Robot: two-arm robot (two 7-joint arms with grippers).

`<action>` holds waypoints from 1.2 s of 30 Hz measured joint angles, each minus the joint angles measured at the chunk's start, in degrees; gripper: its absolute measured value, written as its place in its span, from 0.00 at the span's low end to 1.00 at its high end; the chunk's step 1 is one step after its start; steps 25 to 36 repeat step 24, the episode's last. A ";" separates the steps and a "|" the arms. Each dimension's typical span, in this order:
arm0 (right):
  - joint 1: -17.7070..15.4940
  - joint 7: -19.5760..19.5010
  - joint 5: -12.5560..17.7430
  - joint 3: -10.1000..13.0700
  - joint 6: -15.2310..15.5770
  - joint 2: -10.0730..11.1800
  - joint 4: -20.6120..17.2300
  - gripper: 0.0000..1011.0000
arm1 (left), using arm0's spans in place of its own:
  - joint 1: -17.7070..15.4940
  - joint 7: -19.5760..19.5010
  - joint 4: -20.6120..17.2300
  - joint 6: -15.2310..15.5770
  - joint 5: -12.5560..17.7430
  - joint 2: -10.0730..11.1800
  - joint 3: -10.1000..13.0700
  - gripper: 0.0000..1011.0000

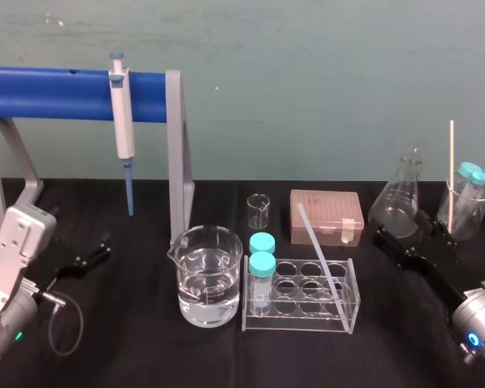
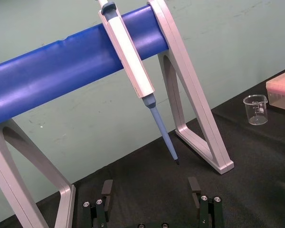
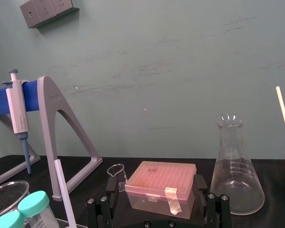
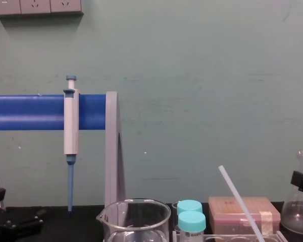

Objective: Pick up the stirring rod with one hand, then place it down.

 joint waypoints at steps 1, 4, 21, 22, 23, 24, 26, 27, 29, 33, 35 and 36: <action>-0.01 0.00 0.00 0.00 -0.02 0.00 0.00 0.99 | 0.00 0.00 0.00 0.00 0.00 0.00 0.00 0.99; -0.05 0.00 -0.01 0.00 -0.09 0.02 -0.04 0.99 | 0.00 0.00 0.00 0.00 0.00 0.00 0.00 0.99; -0.15 0.00 -0.10 0.00 -0.27 0.09 -0.15 0.99 | 0.00 0.00 0.00 0.00 0.00 0.00 0.00 0.99; -0.16 0.00 -0.11 0.00 -0.28 0.09 -0.15 0.99 | 0.00 0.00 0.00 0.00 0.00 0.00 0.00 0.99; -0.16 0.00 -0.11 0.00 -0.28 0.09 -0.15 0.99 | 0.00 0.00 0.00 0.00 0.00 0.00 0.00 0.99; -0.17 0.00 -0.11 0.00 -0.28 0.09 -0.15 0.99 | 0.00 0.00 0.00 0.00 0.00 0.00 0.00 0.99; -0.17 0.00 -0.11 0.00 -0.28 0.09 -0.15 0.99 | 0.00 0.00 0.00 0.00 0.00 0.00 0.00 0.99; -0.17 0.00 -0.11 0.00 -0.28 0.09 -0.15 0.99 | 0.00 0.00 0.00 0.00 0.00 0.00 0.00 0.99; -0.17 0.00 -0.11 0.00 -0.28 0.09 -0.15 0.99 | 0.00 0.00 0.00 0.00 0.00 0.00 0.00 0.99; -0.17 0.00 -0.11 0.00 -0.28 0.09 -0.15 0.99 | 0.00 0.00 0.00 0.00 0.00 0.00 0.00 0.99; -0.17 0.00 -0.11 0.00 -0.28 0.09 -0.15 0.99 | 0.00 0.00 0.00 0.00 0.00 0.00 0.00 0.99; -0.17 0.00 -0.11 0.00 -0.28 0.09 -0.15 0.99 | 0.00 0.00 0.00 0.00 0.00 0.00 0.00 0.99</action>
